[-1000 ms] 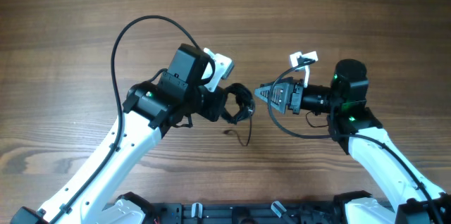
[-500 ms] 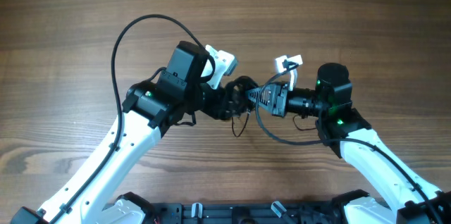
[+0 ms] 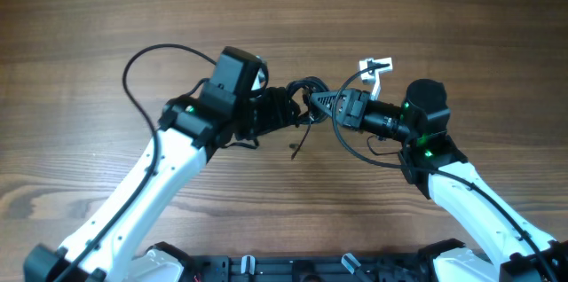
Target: Untangle cables
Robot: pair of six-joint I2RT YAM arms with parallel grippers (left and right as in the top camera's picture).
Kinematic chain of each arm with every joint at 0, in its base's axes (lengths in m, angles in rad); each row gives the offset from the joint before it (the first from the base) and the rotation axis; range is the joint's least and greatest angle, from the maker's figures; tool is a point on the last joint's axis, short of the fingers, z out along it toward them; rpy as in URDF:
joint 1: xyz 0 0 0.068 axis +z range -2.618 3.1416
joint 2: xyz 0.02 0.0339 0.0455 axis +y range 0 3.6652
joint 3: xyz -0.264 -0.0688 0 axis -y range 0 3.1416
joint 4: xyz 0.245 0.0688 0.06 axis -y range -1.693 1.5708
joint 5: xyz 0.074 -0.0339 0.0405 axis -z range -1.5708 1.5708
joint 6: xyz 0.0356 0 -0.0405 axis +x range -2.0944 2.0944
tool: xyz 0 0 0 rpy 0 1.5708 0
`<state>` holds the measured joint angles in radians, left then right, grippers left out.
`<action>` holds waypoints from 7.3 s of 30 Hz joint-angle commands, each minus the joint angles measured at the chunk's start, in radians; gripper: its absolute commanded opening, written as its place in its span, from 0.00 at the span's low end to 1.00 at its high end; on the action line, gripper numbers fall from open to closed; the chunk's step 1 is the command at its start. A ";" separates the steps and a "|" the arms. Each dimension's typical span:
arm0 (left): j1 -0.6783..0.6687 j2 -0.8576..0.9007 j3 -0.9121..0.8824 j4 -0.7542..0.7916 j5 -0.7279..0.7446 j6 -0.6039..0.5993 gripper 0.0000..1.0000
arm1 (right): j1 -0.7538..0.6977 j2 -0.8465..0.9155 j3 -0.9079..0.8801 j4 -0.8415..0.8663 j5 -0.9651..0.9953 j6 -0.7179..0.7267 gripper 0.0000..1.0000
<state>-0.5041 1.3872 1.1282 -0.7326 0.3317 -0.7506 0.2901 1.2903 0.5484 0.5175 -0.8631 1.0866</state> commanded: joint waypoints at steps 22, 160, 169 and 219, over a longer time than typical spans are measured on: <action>-0.006 -0.079 -0.002 -0.179 -0.014 1.050 0.13 | 0.035 -0.005 0.006 -0.104 -0.187 -0.348 0.97; 0.350 -0.057 -0.669 0.850 0.249 -0.143 0.04 | 0.277 -0.004 0.037 -0.173 0.479 -0.766 1.00; 0.191 -0.086 -0.668 0.852 0.099 -0.117 0.04 | 0.328 -0.003 0.155 -0.414 0.569 -0.922 1.00; 0.214 -0.630 -0.665 0.618 0.263 -0.047 0.83 | 0.032 0.040 0.151 -0.266 -0.449 -0.637 0.04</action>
<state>-0.2447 0.6868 0.4610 -0.1387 0.5770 -0.8127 0.3199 1.3231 0.6899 0.2260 -1.3411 0.4446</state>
